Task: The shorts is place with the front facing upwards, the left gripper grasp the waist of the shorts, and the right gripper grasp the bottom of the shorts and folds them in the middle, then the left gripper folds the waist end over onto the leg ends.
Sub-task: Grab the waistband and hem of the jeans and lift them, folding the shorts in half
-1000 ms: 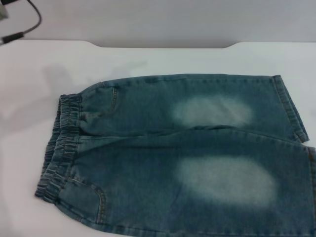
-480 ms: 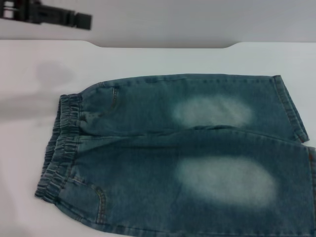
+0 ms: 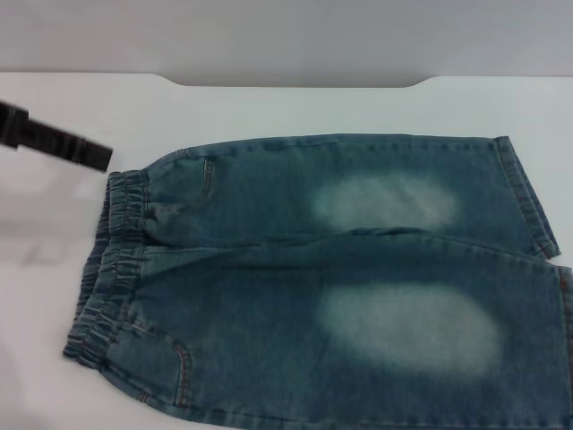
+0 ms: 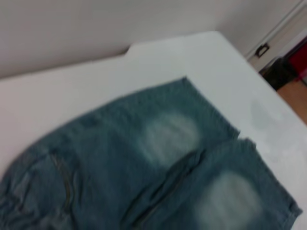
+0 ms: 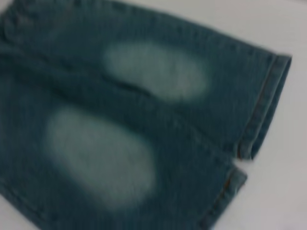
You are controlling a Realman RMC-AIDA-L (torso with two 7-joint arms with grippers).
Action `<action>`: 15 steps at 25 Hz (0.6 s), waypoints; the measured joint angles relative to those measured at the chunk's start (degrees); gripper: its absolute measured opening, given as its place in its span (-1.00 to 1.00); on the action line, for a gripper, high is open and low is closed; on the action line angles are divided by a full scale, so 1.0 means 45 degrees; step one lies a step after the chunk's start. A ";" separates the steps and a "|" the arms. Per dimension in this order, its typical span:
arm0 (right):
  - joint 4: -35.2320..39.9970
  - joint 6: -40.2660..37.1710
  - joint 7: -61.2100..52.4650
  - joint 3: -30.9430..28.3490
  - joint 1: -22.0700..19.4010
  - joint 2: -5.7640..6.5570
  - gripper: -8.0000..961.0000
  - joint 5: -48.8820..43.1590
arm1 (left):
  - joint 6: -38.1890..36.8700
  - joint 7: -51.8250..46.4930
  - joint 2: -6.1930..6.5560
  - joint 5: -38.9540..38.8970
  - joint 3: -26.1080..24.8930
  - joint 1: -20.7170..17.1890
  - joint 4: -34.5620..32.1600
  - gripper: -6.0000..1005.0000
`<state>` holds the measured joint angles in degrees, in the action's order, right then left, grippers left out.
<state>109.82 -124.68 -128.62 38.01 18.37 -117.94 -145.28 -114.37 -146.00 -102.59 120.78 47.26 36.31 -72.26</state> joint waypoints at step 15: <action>-0.2135 0.0123 0.0394 0.1673 -0.0135 -0.0133 0.09 -0.0940 | -0.0179 0.0328 -0.0197 0.1030 0.0794 -0.1807 -0.0603 0.61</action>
<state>100.22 -124.13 -126.85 45.54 17.77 -118.54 -149.51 -115.17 -144.52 -103.47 125.41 50.84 28.17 -74.97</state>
